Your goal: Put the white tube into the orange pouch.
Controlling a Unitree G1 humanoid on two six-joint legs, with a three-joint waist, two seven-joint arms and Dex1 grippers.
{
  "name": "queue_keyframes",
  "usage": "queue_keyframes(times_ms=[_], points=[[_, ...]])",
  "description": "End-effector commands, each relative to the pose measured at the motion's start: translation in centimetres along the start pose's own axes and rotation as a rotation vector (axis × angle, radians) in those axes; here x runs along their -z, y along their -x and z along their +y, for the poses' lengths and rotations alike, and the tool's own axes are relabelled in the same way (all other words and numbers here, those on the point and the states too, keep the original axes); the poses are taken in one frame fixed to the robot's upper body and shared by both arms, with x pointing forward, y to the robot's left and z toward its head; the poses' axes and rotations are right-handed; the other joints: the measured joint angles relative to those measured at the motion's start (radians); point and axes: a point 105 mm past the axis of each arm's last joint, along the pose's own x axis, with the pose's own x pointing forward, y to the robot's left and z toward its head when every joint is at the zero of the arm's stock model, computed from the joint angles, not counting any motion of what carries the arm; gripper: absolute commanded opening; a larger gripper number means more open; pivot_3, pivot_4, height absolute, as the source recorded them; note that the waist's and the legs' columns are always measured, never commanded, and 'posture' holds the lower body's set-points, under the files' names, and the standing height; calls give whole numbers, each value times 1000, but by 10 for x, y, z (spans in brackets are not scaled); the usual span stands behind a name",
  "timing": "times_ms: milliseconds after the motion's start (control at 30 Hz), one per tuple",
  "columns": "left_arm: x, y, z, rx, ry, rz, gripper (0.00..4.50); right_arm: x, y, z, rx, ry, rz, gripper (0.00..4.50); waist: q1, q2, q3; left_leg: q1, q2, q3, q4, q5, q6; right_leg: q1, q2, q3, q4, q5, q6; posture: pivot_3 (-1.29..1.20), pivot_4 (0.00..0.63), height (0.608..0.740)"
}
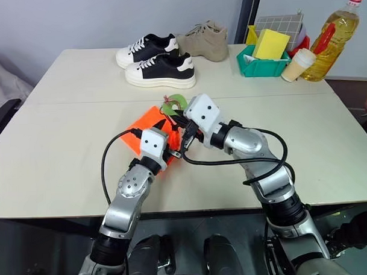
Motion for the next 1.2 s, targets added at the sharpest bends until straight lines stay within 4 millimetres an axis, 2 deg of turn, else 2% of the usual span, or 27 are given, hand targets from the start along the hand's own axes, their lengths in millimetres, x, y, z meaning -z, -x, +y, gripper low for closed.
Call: queue_keyframes(times_ms=[33,167,267,433,567,733,1200], points=[[-14,-2,-5,-46,-15,-34,4500,-11,-3,3,-41,33,-46,21,0,0,0,0,0,0,0,0,0,0,0,0,0,0,0,0,150,740],[-5,0,-4,-105,12,20,4500,-10,-2,5,-63,45,-40,21,-2,0,0,0,0,0,0,0,0,0,0,0,0,0,0,0,150,740],[-6,-2,-1,-148,52,28,4500,-15,0,5,-74,41,-49,21,0,0,0,0,0,0,0,0,0,-1,0,0,0,0,0,0,150,740],[-4,-8,0,-223,156,46,4500,-11,-3,8,-101,45,-38,21,0,0,0,0,0,0,0,0,0,0,-1,0,0,0,0,0,150,740],[-5,-12,-9,-211,193,40,4500,-13,-7,9,-117,52,-49,21,0,0,0,0,0,0,0,0,0,0,-1,0,0,0,0,0,150,740],[-10,-15,-12,-189,341,-2,4500,-14,-10,9,-134,59,-58,21,0,0,0,0,0,0,0,0,0,-1,-1,0,0,0,0,0,150,740],[-8,-19,-13,-156,550,-21,4500,-12,-11,10,-150,71,-52,21,0,0,0,0,0,0,0,0,0,0,-1,0,0,0,0,0,150,740]])
